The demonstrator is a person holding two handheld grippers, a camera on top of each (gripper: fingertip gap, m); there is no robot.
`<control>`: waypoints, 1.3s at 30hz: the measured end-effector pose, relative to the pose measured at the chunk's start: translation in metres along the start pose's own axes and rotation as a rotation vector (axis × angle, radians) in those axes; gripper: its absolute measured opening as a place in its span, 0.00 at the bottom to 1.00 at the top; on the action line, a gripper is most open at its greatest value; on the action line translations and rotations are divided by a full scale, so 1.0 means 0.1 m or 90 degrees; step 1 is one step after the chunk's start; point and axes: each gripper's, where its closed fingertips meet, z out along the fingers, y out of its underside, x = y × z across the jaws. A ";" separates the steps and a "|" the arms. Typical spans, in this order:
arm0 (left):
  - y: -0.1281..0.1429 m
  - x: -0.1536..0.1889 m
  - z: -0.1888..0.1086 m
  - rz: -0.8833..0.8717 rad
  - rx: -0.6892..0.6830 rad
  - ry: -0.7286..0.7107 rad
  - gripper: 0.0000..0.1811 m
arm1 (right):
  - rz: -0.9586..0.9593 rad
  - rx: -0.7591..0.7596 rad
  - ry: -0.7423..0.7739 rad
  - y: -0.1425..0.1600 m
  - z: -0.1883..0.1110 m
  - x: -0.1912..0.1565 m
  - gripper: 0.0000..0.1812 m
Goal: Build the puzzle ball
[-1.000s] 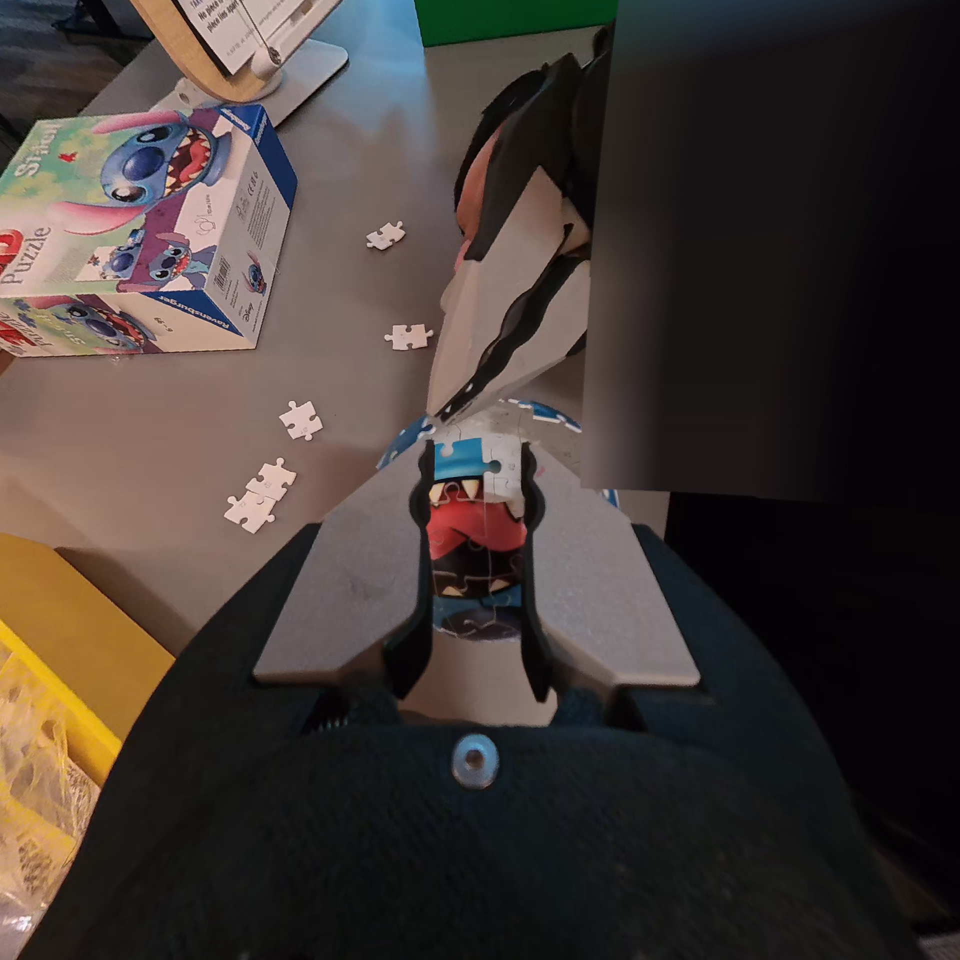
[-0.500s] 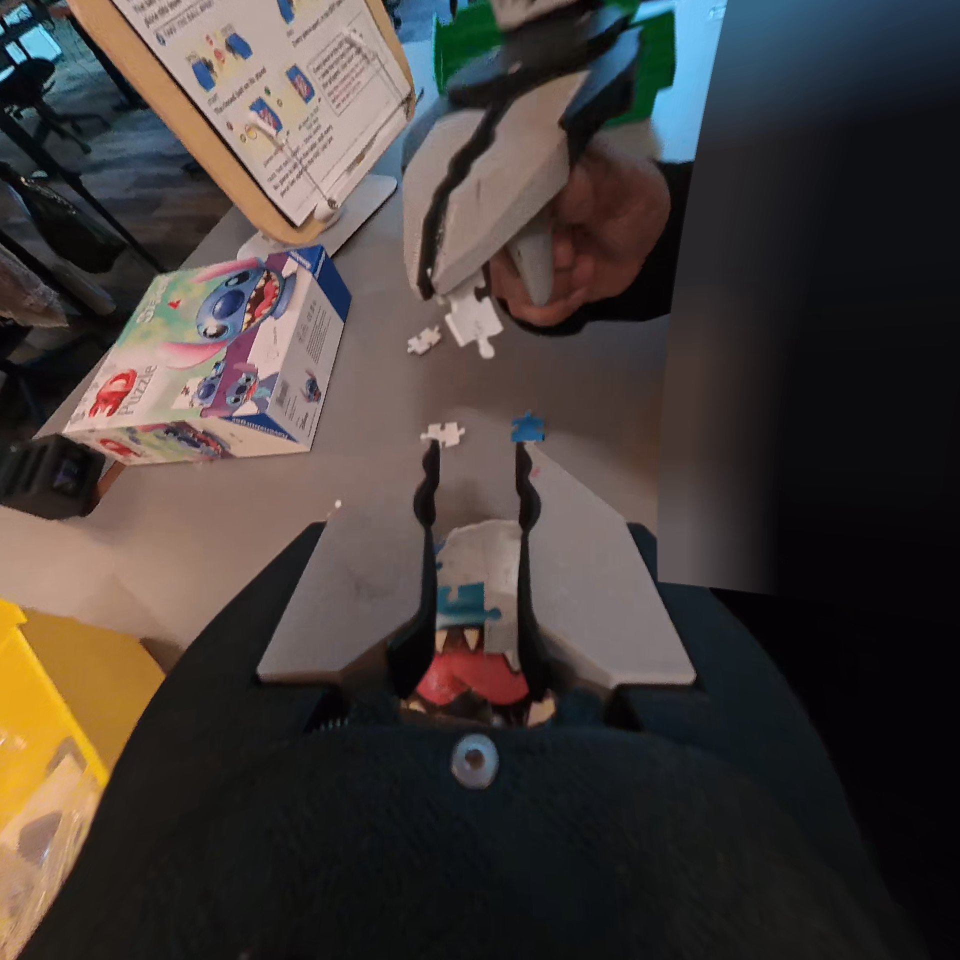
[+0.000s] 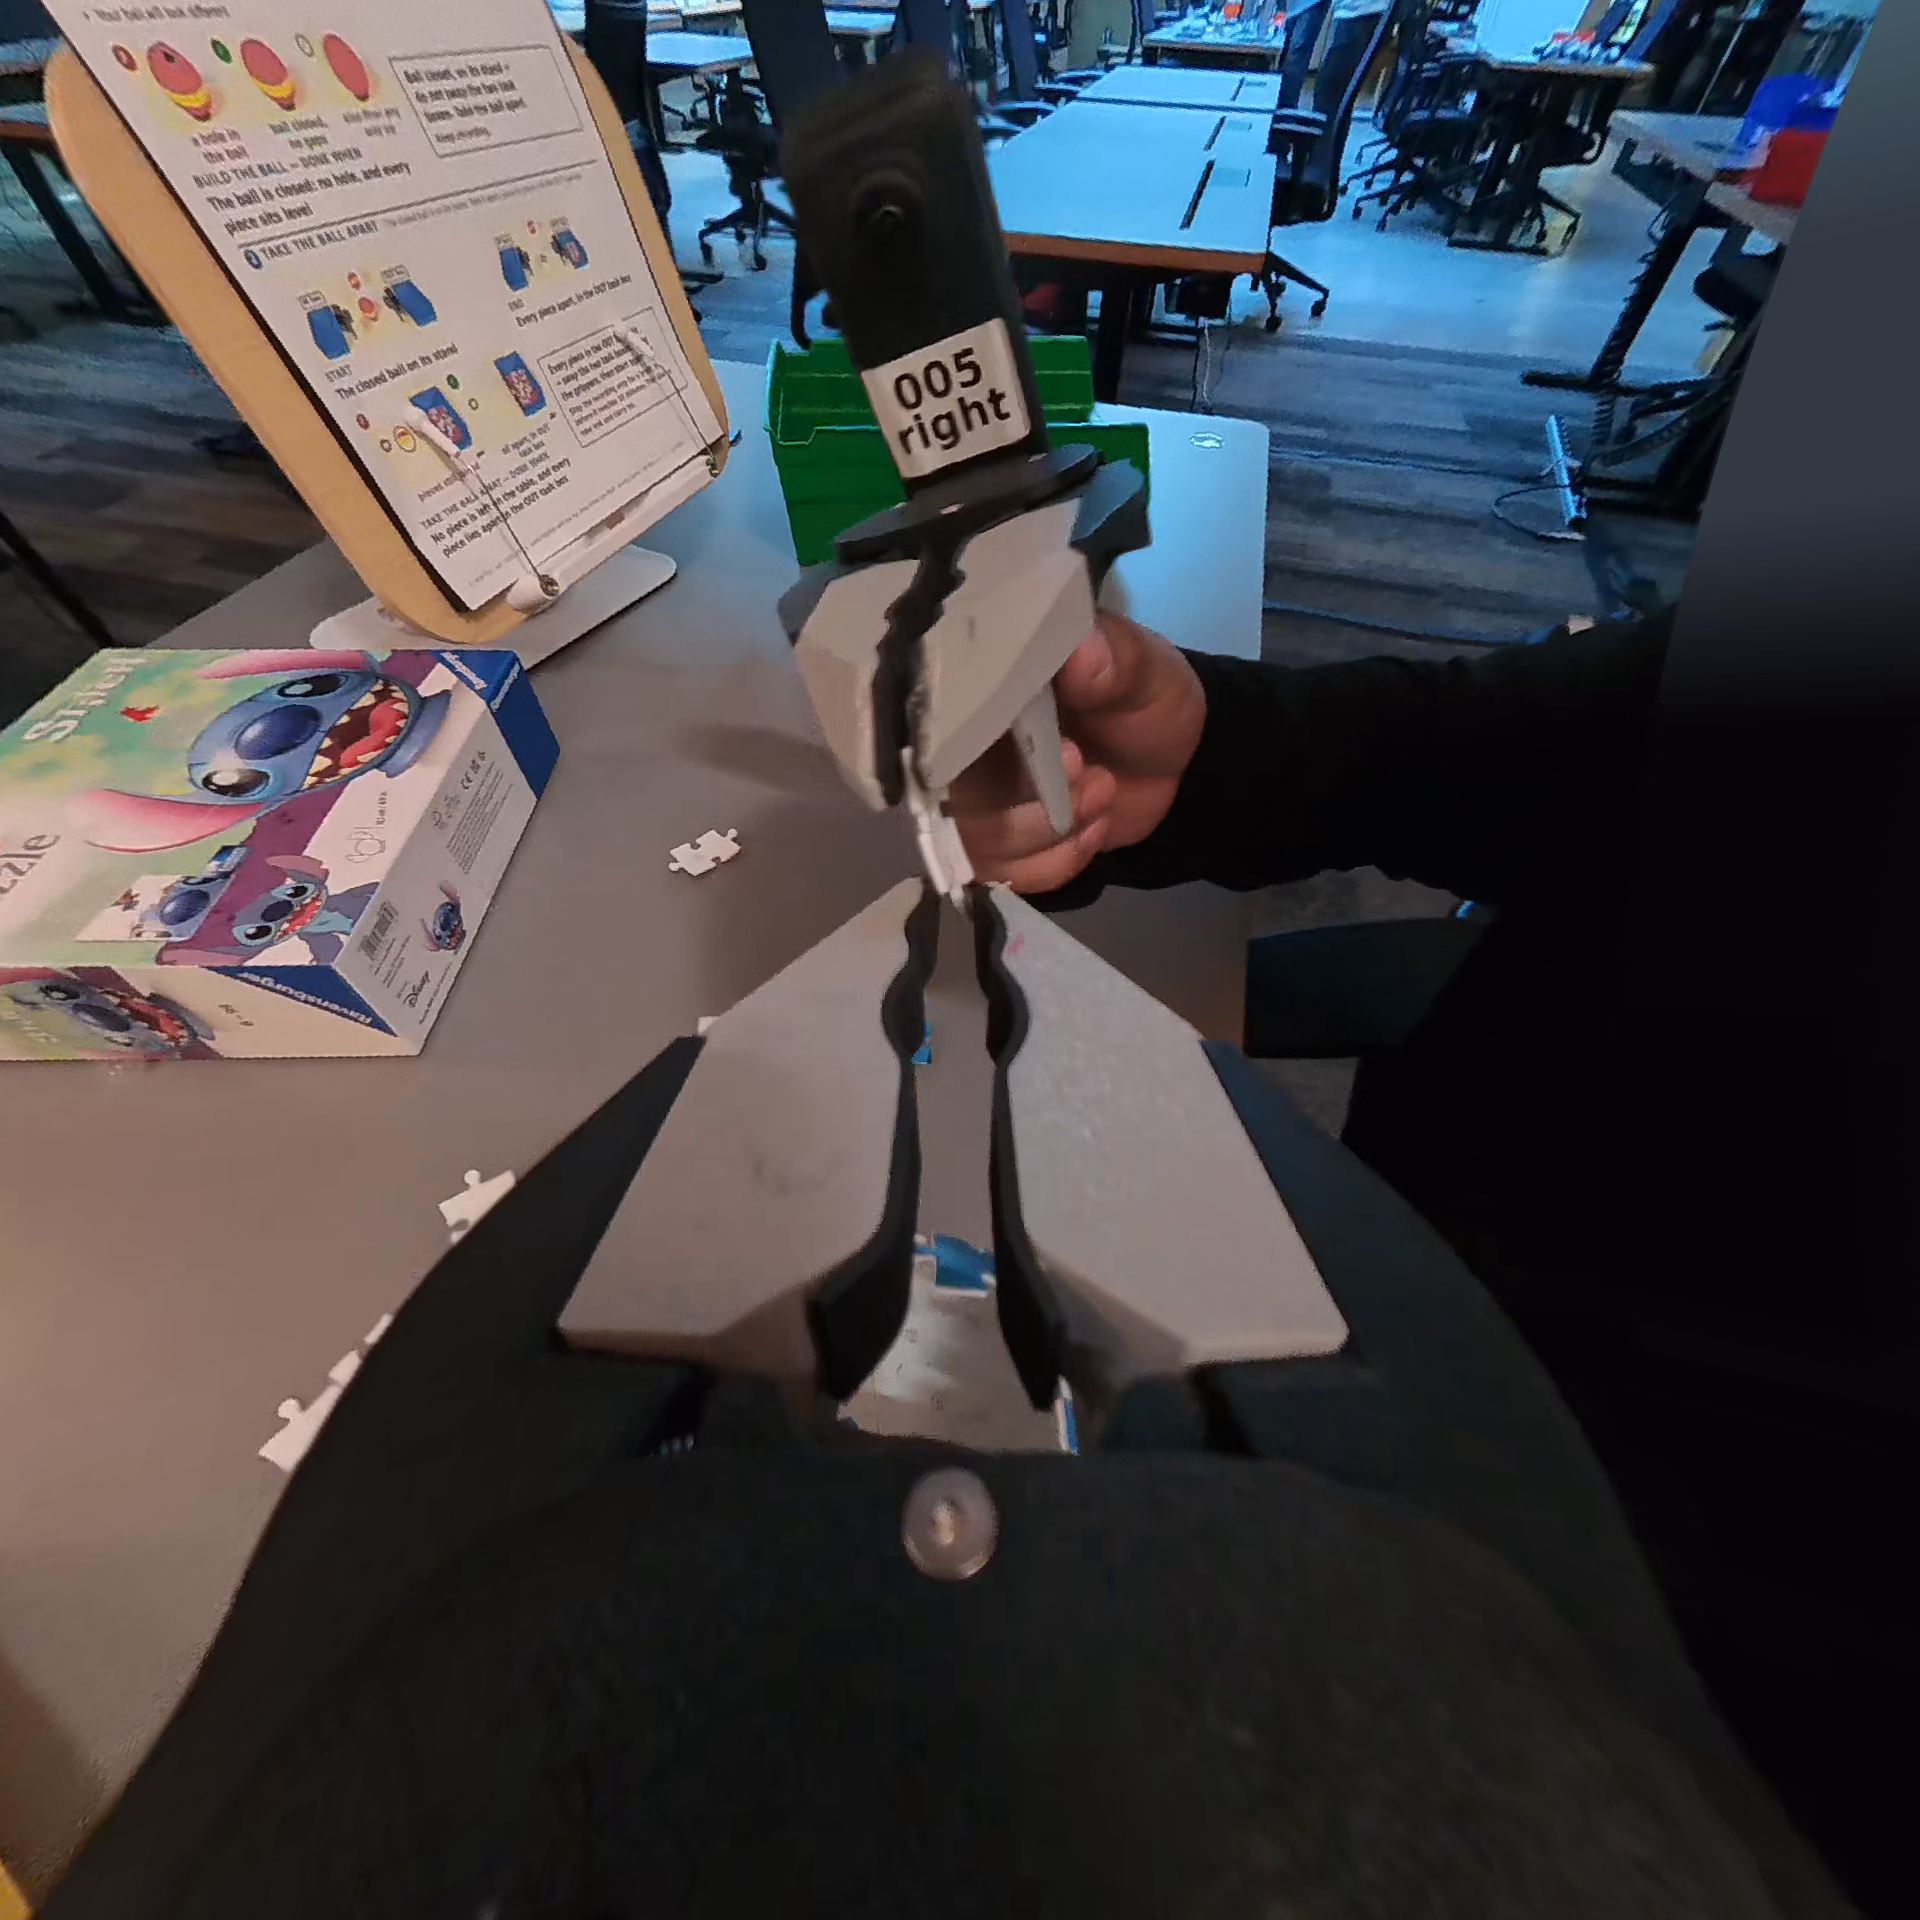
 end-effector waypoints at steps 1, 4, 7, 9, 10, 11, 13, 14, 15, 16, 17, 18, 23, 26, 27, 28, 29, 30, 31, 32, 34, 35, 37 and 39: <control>0.01 -0.02 0.00 -0.007 0.002 0.000 0.01 | -0.004 -0.002 0.001 0.00 0.00 -0.01 0.00; 0.07 -0.02 0.01 -0.035 -0.006 0.024 0.01 | -0.030 -0.026 0.019 0.04 0.04 0.02 0.00; 0.08 -0.03 0.01 -0.033 -0.013 0.030 0.04 | -0.054 -0.055 0.039 0.07 0.08 0.06 0.00; 0.07 -0.04 0.02 -0.017 -0.015 0.022 0.03 | -0.066 -0.076 0.035 0.08 0.13 0.05 0.00; 0.07 -0.06 0.03 -0.013 -0.018 0.012 0.01 | -0.072 -0.085 0.034 0.09 0.16 0.04 0.00; 0.07 -0.08 0.03 -0.008 -0.018 0.005 0.01 | -0.081 -0.094 0.036 0.09 0.19 0.03 0.01; 0.06 -0.09 0.03 -0.004 -0.012 0.004 0.00 | -0.103 -0.114 0.039 0.12 0.24 0.01 0.02; 0.06 -0.09 0.03 -0.005 -0.009 0.006 0.00 | -0.113 -0.122 0.043 0.14 0.25 0.01 0.03; 0.06 -0.10 0.03 -0.007 -0.008 0.006 0.00 | -0.124 -0.126 0.052 0.14 0.26 0.02 0.03; 0.07 -0.11 0.02 -0.007 -0.007 0.003 0.00 | -0.136 -0.125 0.062 0.13 0.24 0.03 0.03; 0.07 -0.11 0.01 -0.007 -0.008 0.002 0.00 | -0.143 -0.123 0.070 0.12 0.21 0.04 0.04; 0.08 -0.12 -0.01 -0.008 -0.009 0.001 0.00 | -0.146 -0.121 0.077 0.10 0.18 0.06 0.06; 0.08 -0.14 -0.04 -0.015 -0.008 -0.002 0.00 | -0.158 -0.118 0.108 0.11 0.03 0.14 0.07; 0.08 -0.14 -0.02 -0.022 -0.010 0.003 0.00 | -0.176 -0.120 0.109 0.13 0.05 0.13 0.04; 0.08 -0.14 -0.02 -0.028 -0.008 0.006 0.00 | -0.190 -0.123 0.111 0.13 0.05 0.12 0.01; 0.08 -0.14 -0.02 -0.036 -0.009 0.011 0.00 | -0.208 -0.128 0.118 0.13 0.06 0.12 0.00; 0.10 -0.15 -0.03 -0.040 -0.016 0.011 0.01 | -0.230 -0.137 0.132 0.13 0.06 0.14 0.00; 0.13 -0.18 -0.05 -0.035 -0.028 -0.003 0.02 | -0.252 -0.149 0.149 0.14 0.06 0.16 0.00; 0.17 -0.22 -0.10 -0.021 -0.044 -0.024 0.03 | -0.276 -0.160 0.170 0.15 0.06 0.19 0.00; 0.20 -0.27 -0.18 -0.007 -0.055 -0.048 0.05 | -0.298 -0.172 0.189 0.16 0.05 0.21 0.00; 0.22 -0.33 -0.38 0.000 -0.062 -0.090 0.06 | -0.329 -0.199 0.208 0.24 0.04 0.23 0.00; 0.23 -0.34 -0.48 -0.003 -0.067 -0.104 0.06 | -0.343 -0.214 0.218 0.29 0.03 0.26 0.00; 0.27 -0.39 -0.66 -0.006 -0.070 -0.144 0.07 | -0.381 -0.251 0.242 0.43 0.02 0.34 0.00; 0.33 -0.43 -0.78 0.000 -0.077 -0.181 0.07 | -0.439 -0.297 0.263 0.59 0.04 0.43 0.00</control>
